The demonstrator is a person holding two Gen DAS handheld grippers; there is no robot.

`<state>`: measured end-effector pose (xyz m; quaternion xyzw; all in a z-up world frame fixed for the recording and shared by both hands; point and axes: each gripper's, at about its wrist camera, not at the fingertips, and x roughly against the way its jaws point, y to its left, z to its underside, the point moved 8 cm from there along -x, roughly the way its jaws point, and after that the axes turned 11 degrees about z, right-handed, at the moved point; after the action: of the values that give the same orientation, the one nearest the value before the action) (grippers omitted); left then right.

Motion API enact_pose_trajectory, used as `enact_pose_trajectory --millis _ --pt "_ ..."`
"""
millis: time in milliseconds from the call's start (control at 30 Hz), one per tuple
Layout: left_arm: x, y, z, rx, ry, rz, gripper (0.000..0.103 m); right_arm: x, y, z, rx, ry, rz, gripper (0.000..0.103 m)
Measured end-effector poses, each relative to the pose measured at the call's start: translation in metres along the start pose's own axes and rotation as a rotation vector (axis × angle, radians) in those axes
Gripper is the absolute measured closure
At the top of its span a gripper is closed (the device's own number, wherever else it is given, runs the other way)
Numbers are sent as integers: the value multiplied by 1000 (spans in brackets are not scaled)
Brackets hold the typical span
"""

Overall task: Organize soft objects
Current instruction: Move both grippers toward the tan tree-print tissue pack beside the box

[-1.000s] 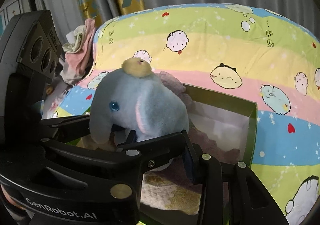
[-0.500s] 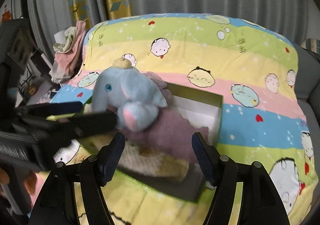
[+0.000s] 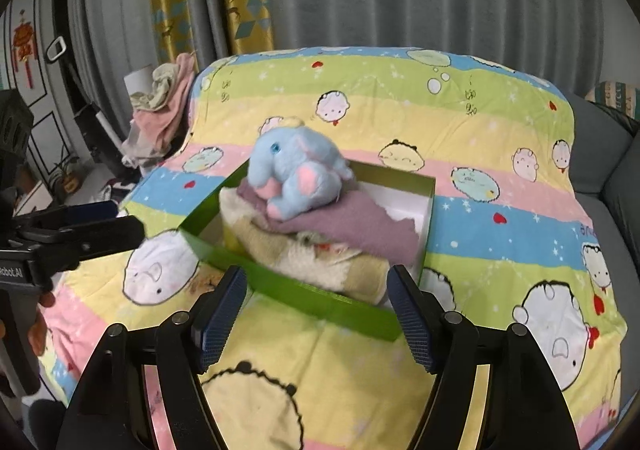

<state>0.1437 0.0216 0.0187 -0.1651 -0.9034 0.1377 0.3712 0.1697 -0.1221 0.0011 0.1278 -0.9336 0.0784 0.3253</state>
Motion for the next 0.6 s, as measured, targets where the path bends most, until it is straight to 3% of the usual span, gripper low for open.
enact_pose_trajectory --millis 300,600 --pt "19 37 31 15 9 -88 1 2 20 19 20 21 22 30" --pt "15 80 48 103 -6 -102 1 -7 38 39 -3 64 -11 30"
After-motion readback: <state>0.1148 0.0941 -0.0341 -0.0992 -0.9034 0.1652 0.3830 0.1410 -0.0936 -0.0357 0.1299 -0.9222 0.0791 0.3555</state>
